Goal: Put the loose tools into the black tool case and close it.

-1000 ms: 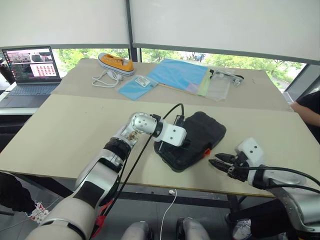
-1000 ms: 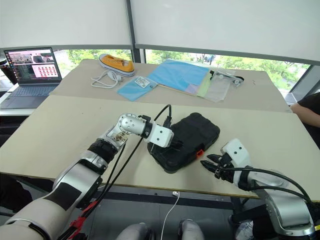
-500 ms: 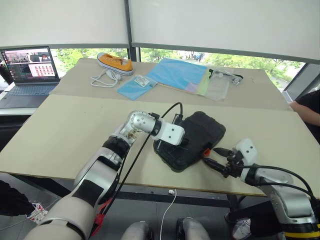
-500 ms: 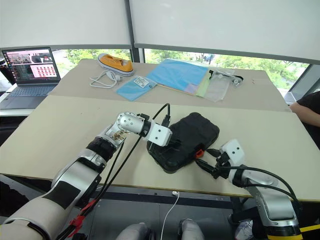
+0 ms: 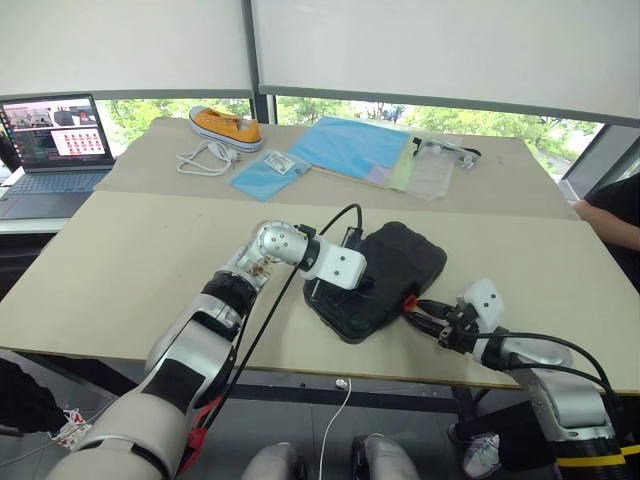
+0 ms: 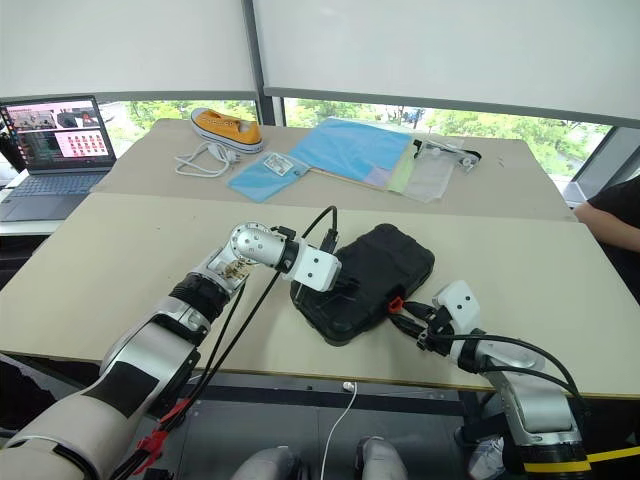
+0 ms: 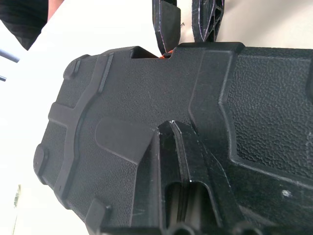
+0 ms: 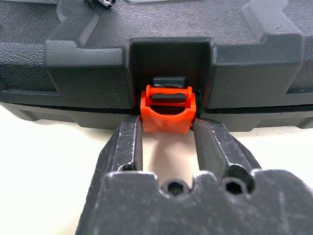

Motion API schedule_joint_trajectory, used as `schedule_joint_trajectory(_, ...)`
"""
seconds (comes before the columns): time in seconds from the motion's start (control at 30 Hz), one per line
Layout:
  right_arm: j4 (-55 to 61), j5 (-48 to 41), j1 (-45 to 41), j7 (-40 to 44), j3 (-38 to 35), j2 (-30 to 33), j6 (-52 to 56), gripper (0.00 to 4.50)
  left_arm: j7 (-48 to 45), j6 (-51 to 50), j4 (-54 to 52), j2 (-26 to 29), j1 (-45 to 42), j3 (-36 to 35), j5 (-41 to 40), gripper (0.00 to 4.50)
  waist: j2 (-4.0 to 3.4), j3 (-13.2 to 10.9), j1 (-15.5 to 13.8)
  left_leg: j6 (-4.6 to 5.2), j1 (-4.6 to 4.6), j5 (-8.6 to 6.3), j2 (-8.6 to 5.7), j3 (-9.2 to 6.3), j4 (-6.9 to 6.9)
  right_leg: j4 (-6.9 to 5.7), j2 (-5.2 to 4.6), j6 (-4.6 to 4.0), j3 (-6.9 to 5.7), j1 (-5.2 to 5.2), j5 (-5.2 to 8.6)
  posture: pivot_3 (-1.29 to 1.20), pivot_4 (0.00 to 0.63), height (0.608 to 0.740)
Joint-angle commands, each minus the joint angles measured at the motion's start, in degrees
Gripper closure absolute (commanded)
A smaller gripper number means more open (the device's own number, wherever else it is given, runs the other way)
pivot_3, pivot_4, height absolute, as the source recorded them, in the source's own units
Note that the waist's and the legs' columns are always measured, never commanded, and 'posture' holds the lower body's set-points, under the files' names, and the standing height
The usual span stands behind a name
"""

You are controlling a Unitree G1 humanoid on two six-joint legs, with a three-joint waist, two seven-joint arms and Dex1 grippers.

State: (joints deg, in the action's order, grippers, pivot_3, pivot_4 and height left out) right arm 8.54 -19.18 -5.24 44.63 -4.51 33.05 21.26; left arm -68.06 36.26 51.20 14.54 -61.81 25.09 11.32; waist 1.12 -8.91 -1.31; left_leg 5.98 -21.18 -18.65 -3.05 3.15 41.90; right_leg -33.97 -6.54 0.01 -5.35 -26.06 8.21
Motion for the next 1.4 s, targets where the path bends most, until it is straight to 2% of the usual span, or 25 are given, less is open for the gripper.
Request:
schedule_joint_trajectory(0.03, 1.1, 0.4, -1.1, 0.1, -0.5, 0.6, -2.1, 3.25, -1.5, -1.4, 2.7, 0.7, 1.9, 2.7, 3.2, 4.50, 0.00, 0.0, 0.0, 0.00, 0.00, 0.00, 0.00, 0.00, 0.00, 0.00, 0.00, 0.00, 0.00, 0.00, 0.00, 0.00, 0.150, 0.718)
schedule_joint_trajectory(0.53, 10.1, -2.0, 6.7, -0.7, -5.8, 2.9, 0.2, 3.25, -0.7, -1.0, 3.3, 0.4, 2.1, 2.8, 3.6, 4.50, -0.01, 0.0, -0.8, 0.01, -0.03, -0.02, 0.00, 0.00, -0.01, 0.03, -0.01, 0.00, -0.01, -0.01, 0.01, 0.00, 0.150, 0.718)
schedule_joint_trajectory(1.4, 13.1, -3.0, 11.1, -1.7, -6.5, 5.0, 1.9, 3.25, 0.0, -0.1, 4.3, -0.3, 1.6, 3.2, 4.1, 4.50, -0.02, 0.0, -1.5, 0.14, -0.05, -0.11, -0.02, -0.01, -0.04, 0.10, -0.02, 0.07, -0.06, 0.01, 0.06, 0.00, 0.150, 0.718)
